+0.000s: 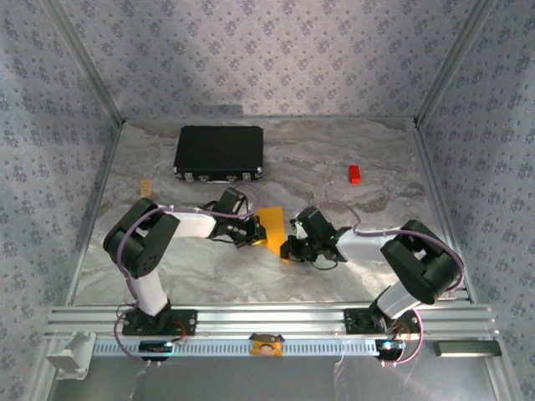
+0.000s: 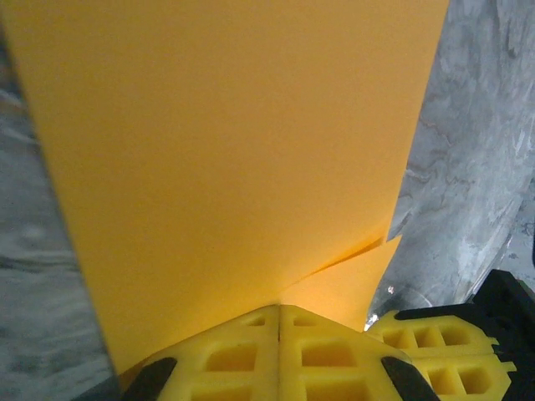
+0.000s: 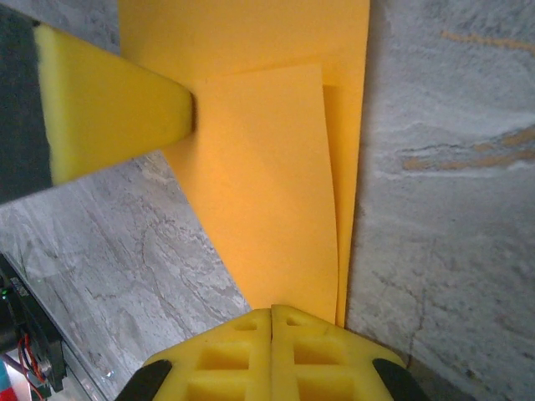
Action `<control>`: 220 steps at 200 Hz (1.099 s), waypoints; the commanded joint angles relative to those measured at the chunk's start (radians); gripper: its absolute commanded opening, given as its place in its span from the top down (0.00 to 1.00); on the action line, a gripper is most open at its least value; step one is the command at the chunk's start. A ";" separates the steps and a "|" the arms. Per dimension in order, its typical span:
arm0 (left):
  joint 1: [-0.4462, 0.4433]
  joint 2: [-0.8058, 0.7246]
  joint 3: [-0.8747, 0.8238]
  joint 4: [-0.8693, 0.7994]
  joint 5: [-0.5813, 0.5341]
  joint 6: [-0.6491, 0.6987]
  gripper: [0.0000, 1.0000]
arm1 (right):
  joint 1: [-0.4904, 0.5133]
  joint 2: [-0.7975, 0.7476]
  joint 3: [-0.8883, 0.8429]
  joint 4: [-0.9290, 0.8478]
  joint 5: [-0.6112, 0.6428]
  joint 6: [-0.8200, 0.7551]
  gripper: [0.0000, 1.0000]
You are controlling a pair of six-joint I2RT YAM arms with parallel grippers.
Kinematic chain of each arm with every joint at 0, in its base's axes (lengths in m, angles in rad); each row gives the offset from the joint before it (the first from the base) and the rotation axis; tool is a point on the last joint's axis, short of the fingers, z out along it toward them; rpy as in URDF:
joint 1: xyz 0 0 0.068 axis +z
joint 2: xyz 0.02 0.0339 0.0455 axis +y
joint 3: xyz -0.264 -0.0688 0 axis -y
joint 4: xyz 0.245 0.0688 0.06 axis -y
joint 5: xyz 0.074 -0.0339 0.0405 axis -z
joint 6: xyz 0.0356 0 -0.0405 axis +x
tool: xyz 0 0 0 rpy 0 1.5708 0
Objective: Fold a paper plane with a square sheet of paper (pick it up from the middle)
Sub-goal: Third fold the triangle at the center of the table.
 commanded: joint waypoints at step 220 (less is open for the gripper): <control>-0.056 -0.057 -0.018 -0.015 -0.089 0.022 0.89 | -0.010 0.037 -0.001 -0.126 0.037 -0.030 1.00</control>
